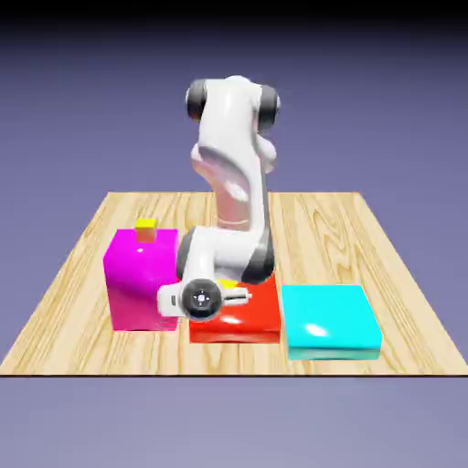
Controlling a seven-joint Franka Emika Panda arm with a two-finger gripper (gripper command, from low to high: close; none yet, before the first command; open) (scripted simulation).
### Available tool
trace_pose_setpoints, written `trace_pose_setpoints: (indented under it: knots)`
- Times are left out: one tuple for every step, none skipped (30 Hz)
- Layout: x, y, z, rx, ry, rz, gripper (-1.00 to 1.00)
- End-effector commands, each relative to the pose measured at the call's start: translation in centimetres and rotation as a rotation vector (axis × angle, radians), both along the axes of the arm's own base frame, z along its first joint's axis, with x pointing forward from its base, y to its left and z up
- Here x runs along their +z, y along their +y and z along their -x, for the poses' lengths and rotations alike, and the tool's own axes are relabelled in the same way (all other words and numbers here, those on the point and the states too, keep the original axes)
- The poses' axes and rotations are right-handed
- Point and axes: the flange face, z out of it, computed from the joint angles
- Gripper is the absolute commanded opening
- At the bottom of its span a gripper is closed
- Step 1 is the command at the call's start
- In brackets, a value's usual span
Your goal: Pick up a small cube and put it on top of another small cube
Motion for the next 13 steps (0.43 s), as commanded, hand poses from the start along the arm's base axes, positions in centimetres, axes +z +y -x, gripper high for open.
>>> trace_pose_setpoints:
  knots:
    - [1.1,0.7,0.9,-0.030,0.015,0.008,-1.00]
    - [1.4,1.2,2.1,-0.067,0.054,0.005,-1.00]
    - [1.4,1.2,2.1,-0.068,0.055,0.004,-1.00]
    - [1.4,1.2,2.1,-0.068,0.055,0.004,-1.00]
    - [0.5,1.2,2.9,-0.068,0.055,0.004,-1.00]
    - [-0.4,1.3,3.7,-0.068,0.055,0.004,-1.00]
    - [-1.3,1.4,4.5,-0.068,0.055,0.004,-1.00]
    - [-2.1,1.5,5.4,-0.068,0.055,0.004,-1.00]
    - [-3.0,1.6,6.3,-0.068,0.055,0.004,-1.00]
    - [-3.1,1.6,6.4,-0.068,0.055,0.004,-1.00]
    - [-3.1,1.6,6.4,-0.068,0.055,0.004,1.00]
    - [-3.1,1.6,6.4,-0.068,0.055,0.004,1.00]
    - [-2.3,1.5,5.5,-0.068,0.055,0.004,1.00]
